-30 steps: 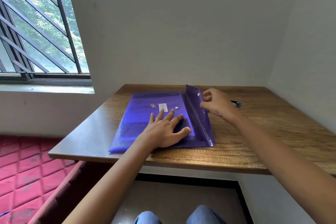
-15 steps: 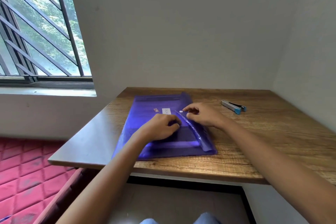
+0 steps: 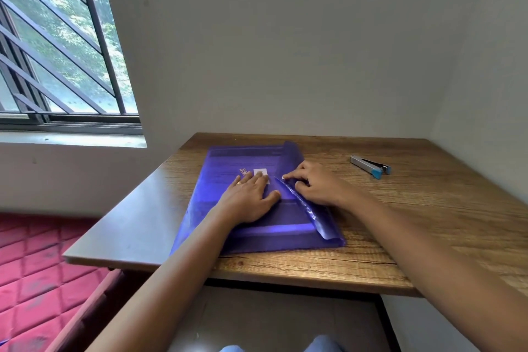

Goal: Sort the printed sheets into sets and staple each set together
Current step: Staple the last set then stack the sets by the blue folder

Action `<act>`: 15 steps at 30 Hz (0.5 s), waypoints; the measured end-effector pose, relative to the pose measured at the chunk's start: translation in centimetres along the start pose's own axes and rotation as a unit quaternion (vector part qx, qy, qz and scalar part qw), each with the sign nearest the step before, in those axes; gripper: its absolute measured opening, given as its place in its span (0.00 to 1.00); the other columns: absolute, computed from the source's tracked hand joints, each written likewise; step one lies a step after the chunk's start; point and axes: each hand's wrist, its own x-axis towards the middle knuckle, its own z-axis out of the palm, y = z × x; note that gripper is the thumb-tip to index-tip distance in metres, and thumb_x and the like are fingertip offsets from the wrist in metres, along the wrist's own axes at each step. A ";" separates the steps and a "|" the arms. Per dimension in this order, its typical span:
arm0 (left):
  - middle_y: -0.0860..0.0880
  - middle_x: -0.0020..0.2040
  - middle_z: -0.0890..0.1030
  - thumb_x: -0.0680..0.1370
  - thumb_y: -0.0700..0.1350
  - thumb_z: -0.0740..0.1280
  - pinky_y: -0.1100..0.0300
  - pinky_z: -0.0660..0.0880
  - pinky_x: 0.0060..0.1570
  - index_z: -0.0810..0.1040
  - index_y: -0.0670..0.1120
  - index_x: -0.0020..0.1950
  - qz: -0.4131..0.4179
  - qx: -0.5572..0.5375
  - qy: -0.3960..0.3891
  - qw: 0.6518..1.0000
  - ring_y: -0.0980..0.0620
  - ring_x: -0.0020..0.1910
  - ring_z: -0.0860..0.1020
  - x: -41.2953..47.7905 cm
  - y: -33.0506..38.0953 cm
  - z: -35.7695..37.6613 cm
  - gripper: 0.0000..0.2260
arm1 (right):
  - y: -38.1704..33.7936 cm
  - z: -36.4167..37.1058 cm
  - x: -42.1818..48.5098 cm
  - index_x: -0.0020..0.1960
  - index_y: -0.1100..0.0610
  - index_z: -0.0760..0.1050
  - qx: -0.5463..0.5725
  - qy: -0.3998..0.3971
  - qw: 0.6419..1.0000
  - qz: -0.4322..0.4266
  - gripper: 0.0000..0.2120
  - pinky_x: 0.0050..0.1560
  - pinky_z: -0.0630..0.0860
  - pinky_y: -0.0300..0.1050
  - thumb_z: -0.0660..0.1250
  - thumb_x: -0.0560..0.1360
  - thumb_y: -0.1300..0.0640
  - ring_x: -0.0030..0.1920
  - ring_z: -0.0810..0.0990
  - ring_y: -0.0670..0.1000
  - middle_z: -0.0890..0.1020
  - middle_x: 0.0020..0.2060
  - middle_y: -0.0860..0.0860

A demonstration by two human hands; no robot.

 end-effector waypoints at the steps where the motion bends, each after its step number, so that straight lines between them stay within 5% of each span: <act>1: 0.47 0.80 0.50 0.82 0.59 0.49 0.54 0.43 0.76 0.51 0.45 0.80 0.000 0.002 0.000 1.000 0.50 0.79 0.47 0.0 0.0 0.0 0.30 | 0.0 0.0 0.1 0.67 0.51 0.74 -0.008 0.001 1.000 -0.004 0.18 0.58 0.61 0.37 0.58 0.79 0.60 0.61 0.70 0.52 0.73 0.58 0.54; 15: 0.45 0.79 0.55 0.82 0.59 0.52 0.53 0.46 0.76 0.55 0.44 0.79 0.005 -0.026 0.012 1.000 0.48 0.78 0.51 -0.5 0.1 -0.4 0.29 | -0.5 0.1 -0.6 0.69 0.48 0.71 -0.044 -0.008 0.999 0.025 0.18 0.64 0.65 0.44 0.55 0.81 0.58 0.63 0.69 0.51 0.71 0.61 0.51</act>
